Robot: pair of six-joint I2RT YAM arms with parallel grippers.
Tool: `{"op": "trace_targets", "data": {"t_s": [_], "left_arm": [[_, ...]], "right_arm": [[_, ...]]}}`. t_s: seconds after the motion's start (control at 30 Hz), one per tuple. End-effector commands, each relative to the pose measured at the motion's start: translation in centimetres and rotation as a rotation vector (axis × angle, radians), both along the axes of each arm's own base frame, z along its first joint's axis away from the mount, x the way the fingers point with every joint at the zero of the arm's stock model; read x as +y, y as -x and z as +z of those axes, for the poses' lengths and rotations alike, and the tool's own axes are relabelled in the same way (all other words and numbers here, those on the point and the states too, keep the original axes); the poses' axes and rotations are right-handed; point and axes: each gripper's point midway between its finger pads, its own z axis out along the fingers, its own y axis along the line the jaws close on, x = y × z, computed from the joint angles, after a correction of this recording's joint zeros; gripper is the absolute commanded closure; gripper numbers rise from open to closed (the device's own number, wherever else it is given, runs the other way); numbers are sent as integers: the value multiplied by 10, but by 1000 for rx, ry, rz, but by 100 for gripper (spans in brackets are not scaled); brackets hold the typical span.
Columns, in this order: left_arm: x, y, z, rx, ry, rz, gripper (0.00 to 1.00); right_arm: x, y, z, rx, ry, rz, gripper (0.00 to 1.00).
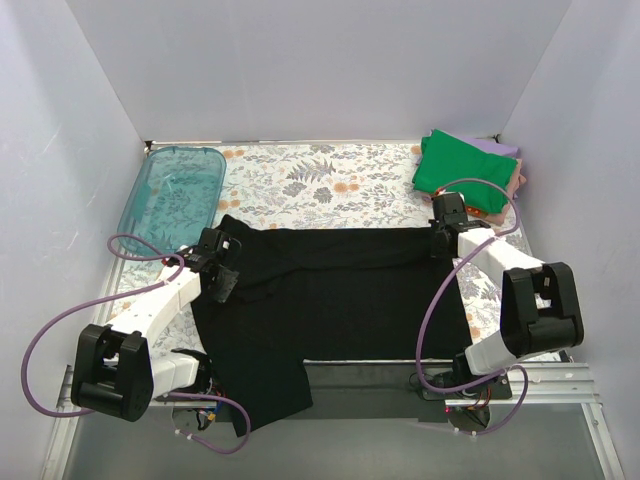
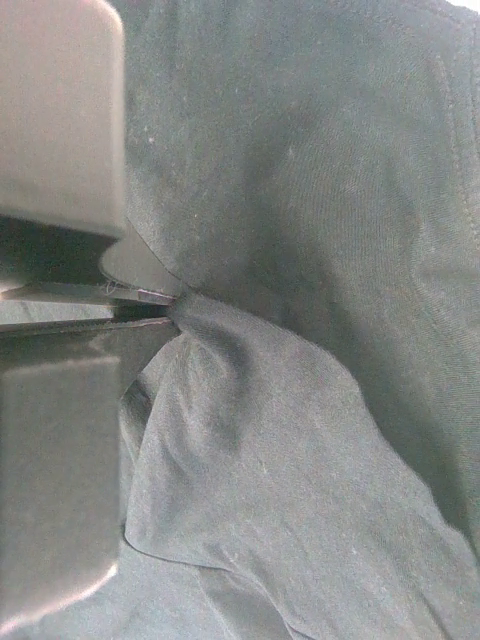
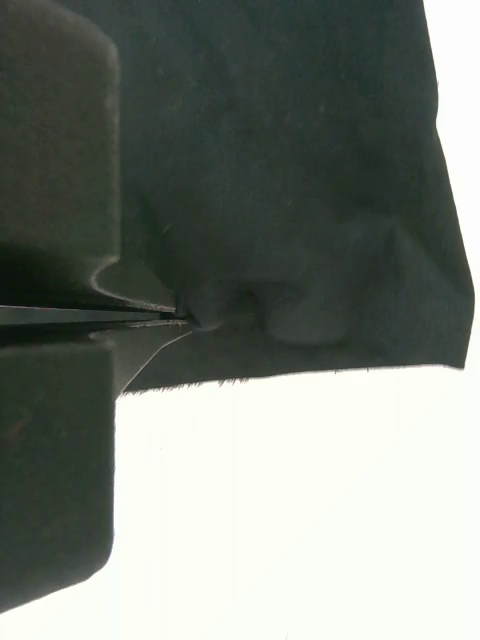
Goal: Fold and stack the t-shirts
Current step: Fold the tshirt
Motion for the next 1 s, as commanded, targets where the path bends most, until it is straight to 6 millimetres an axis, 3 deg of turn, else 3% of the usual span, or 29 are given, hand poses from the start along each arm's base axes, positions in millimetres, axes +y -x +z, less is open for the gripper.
{"op": "trace_targets", "data": {"t_s": [0.0,0.1,0.2,0.23,0.27,0.4,0.47,0.57,0.73,0.8,0.93,0.97], "left_arm": [[6,-4,7,-27,-18,7,100],[5,-3,10,-30,-12,6,100],[5,-3,10,-31,-12,1,100],[5,-3,9,-27,-10,0,100],[4,-3,9,-26,-9,-2,100],[5,-1,9,-16,-12,-2,100],[6,-1,9,-15,-15,0,100],[6,0,13,-24,-14,2,100],[6,0,16,-29,-14,3,100],[6,0,16,-27,-11,3,100],[2,-4,19,-36,4,-3,100],[1,-5,20,-41,9,-4,100]], "right_arm": [[-18,-2,34,-43,83,-28,99],[-26,6,42,-30,132,-13,99],[-30,13,35,15,161,9,97],[-29,16,32,34,156,19,87],[-29,20,27,58,157,21,59],[-37,32,15,129,196,-5,49],[-48,39,20,142,251,-58,46],[-38,36,31,102,188,-42,43],[-31,37,68,-20,122,-40,32],[-18,36,82,-71,54,6,31],[67,38,101,-166,-196,270,30],[106,48,105,-178,-238,397,30]]}}
